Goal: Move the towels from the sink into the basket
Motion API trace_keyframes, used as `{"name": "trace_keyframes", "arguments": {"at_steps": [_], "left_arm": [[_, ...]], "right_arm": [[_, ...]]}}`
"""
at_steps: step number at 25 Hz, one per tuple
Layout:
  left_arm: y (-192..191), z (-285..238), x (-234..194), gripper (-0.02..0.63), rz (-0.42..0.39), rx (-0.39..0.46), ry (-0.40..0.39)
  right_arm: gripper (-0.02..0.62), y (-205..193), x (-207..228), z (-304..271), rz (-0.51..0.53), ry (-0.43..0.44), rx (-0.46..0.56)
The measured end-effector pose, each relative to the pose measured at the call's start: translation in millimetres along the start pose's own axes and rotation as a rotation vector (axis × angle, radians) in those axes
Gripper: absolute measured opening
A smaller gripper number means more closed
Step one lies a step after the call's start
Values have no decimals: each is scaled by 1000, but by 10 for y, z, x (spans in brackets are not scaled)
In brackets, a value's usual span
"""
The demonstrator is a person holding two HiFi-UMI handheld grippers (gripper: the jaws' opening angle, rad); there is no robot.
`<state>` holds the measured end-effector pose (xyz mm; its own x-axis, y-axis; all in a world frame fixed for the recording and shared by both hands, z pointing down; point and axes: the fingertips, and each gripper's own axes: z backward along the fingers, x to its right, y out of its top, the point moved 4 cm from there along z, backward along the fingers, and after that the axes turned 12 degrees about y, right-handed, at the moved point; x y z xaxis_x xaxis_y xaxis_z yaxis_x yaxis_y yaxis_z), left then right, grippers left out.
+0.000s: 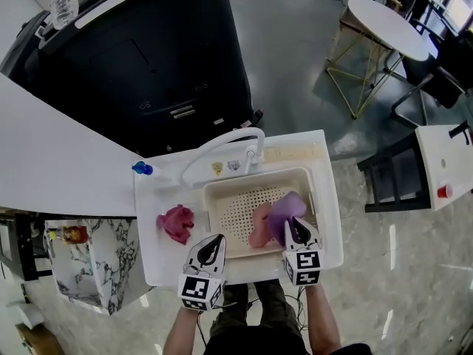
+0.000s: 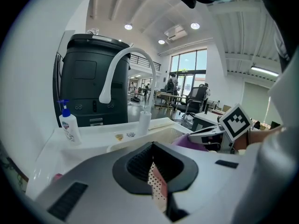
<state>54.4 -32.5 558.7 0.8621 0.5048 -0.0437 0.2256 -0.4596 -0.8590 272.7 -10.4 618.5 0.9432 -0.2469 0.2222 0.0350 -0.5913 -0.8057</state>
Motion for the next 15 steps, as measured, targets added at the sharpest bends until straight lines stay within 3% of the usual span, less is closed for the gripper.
{"name": "trace_keyframes", "arguments": {"at_steps": [4,8,15], "left_arm": [[9,8,21,8,-5,-1,-11],[0,18,37,8,-8,0,-17],[45,53,68,8,-15,13,-21]], "right_arm": [[61,41,12,37,-4,-6,42],[149,91,8,65,-11,4,79],[158,103,-20,113,-9,11,88]]}}
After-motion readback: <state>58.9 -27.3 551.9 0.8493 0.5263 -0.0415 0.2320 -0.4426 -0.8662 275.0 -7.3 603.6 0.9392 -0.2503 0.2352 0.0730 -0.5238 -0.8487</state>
